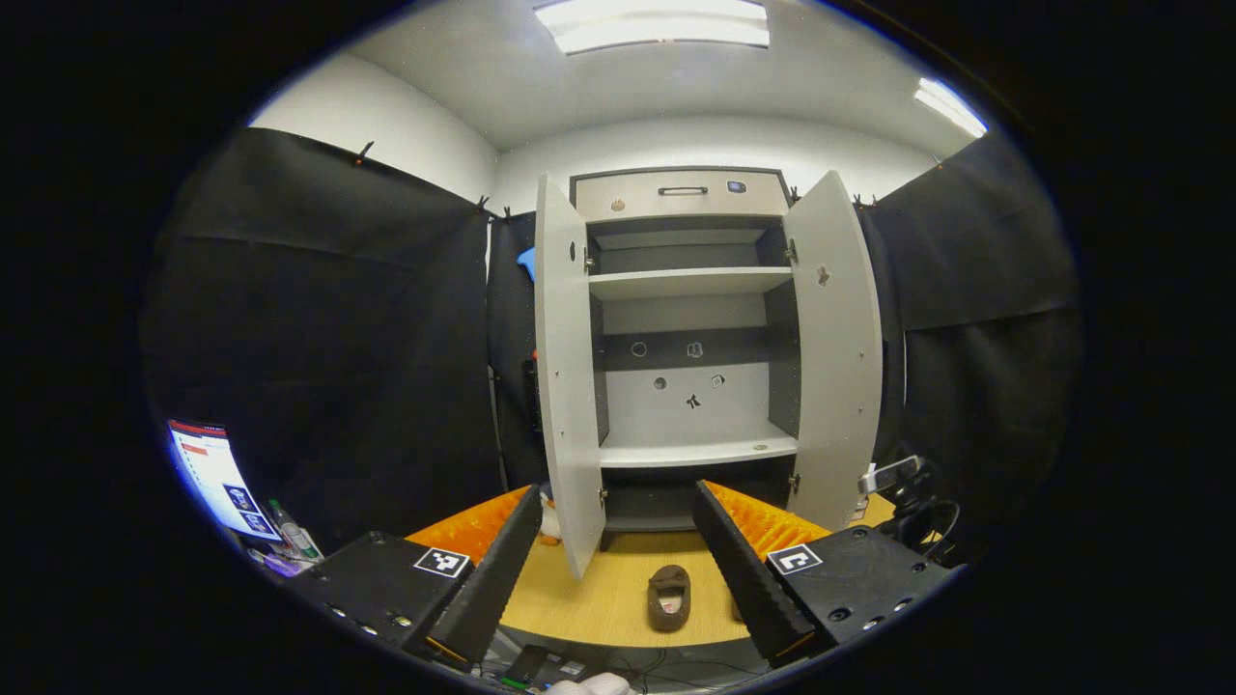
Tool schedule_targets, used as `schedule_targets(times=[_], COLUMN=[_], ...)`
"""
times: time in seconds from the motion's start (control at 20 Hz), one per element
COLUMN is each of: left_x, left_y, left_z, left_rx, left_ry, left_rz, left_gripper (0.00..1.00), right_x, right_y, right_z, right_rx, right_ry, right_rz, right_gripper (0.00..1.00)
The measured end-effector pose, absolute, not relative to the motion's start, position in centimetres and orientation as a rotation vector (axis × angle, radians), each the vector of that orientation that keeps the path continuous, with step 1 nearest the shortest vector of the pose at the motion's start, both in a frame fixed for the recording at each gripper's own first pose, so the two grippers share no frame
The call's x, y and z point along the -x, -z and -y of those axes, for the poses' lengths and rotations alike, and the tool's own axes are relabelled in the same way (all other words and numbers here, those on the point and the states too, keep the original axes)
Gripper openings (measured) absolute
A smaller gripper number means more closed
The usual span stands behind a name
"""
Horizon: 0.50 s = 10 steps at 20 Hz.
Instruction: Grab one shoe with the right hand and put it into the shoe cabinet, grab the other shoe with the left hand and put it into the shoe cabinet; then close the right door with the right hand and the left door with the left hand.
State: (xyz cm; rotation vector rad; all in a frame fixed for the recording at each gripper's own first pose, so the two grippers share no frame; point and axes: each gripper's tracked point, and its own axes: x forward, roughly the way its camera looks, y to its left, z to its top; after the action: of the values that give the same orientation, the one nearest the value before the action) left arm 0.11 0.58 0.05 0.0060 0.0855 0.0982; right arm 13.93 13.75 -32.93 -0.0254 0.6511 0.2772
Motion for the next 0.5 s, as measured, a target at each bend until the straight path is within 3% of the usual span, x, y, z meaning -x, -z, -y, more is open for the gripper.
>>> schedule_targets(times=[0.25, 0.3, 0.35, 0.5], left_x=[-0.2, -0.2, -0.3, -1.2], left_y=[0.5, 0.5, 0.5, 0.3], left_z=[-1.1, -1.1, -1.2, -1.5], left_rx=[-0.031, -0.035, -0.038, -0.041], left_ry=[-0.13, -0.139, -0.146, -0.168], left_rz=[-0.123, -0.127, -0.127, -0.118], left_gripper=[0.96, 0.96, 0.96, 0.96], right_x=[-19.4, -20.1, -21.1, -23.8], right_y=[40.2, 40.9, 41.9, 44.9], right_z=[-16.0, -16.2, -16.5, -17.2], right_rx=[0.007, -0.009, -0.02, -0.025], right_ry=[-0.274, -0.27, -0.265, -0.257], right_rz=[-0.754, -0.781, -0.8, -0.851], right_gripper=[0.93, 0.86, 0.92, 0.91])
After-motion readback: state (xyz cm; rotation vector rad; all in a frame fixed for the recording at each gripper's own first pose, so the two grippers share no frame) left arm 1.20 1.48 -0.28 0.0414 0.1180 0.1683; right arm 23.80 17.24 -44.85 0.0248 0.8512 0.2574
